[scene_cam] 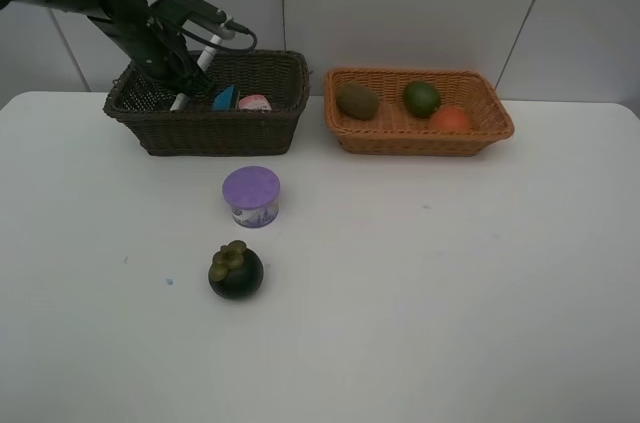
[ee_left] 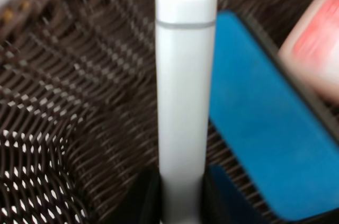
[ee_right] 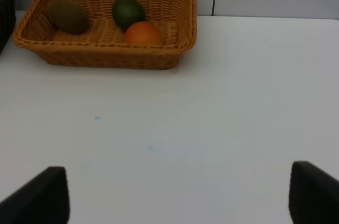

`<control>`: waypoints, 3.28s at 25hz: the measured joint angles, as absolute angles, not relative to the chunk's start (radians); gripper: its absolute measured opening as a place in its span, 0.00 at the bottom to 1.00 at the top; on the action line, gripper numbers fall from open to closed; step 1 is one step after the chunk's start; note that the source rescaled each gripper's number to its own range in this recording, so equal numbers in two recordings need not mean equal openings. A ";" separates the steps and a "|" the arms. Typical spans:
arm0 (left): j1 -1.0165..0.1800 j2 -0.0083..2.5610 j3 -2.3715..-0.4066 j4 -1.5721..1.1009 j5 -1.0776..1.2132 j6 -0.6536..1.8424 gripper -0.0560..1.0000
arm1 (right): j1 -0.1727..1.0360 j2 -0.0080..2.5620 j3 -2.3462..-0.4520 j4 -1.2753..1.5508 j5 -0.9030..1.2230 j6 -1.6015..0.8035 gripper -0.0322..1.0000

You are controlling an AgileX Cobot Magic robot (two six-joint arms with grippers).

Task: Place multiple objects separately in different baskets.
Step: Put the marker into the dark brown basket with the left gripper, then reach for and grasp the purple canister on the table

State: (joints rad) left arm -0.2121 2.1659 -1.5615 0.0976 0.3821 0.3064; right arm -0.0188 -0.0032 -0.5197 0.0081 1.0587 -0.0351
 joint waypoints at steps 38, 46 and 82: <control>-0.209 2.215 -1.567 0.170 0.271 0.179 1.00 | -0.019 -0.003 -0.520 0.008 1.059 -0.035 1.00; -0.209 2.215 -1.567 0.170 0.271 0.179 1.00 | -0.019 -0.003 -0.520 0.008 1.059 -0.035 1.00; -0.529 1.891 -1.567 0.027 1.008 -0.145 1.00 | -0.019 -0.003 -0.520 0.008 1.059 -0.035 1.00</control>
